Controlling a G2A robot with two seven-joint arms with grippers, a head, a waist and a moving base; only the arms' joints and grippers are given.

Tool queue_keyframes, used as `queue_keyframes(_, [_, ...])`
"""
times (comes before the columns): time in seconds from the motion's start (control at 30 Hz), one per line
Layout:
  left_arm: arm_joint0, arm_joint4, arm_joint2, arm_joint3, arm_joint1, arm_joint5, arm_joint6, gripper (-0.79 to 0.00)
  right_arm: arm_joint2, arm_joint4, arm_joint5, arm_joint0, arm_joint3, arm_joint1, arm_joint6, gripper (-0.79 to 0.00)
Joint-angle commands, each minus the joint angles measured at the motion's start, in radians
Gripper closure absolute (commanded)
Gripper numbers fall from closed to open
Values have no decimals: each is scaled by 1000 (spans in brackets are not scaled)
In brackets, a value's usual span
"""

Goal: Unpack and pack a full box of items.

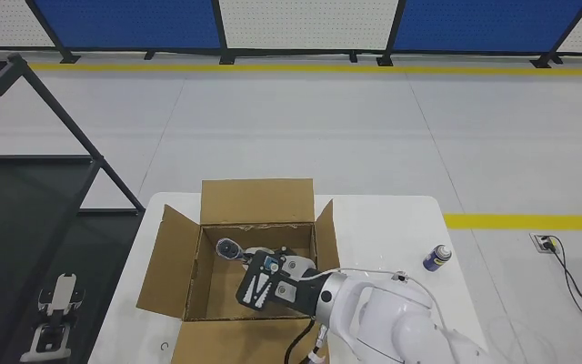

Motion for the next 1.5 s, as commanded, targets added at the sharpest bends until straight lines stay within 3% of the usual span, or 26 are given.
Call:
queue_keyframes(0.0, [0, 0, 0, 0, 0, 0, 0, -785, 1, 0, -1, -1, -1, 0, 0, 0])
queue_keyframes(0.37, [0, 0, 0, 0, 0, 0, 0, -785, 1, 0, -1, -1, -1, 0, 0, 0])
queue_keyframes(0.47, [0, 0, 0, 0, 0, 0, 0, -785, -27, -8, -33, 26, 74, -11, 24, 0])
queue_keyframes(0.53, [0, 0, 0, 0, 0, 0, 0, -785, -69, -23, -9, 74, 113, -32, 68, 0])
queue_keyframes(0.67, [0, 0, 0, 0, 0, 0, 0, -785, -165, 56, -68, 200, 272, -88, 112, 0])
queue_keyframes(0.87, [0, 0, 0, 0, 0, 0, 0, -785, -283, 267, -154, 357, 536, -193, 112, 0])
queue_keyframes(1.17, [0, 0, 0, 0, 0, 0, 0, -785, -416, 309, -117, 469, 864, -346, 87, 0])
queue_keyframes(1.47, [0, 0, 0, 0, 0, 0, 0, -785, -417, 315, -116, 470, 874, -352, 83, 0])
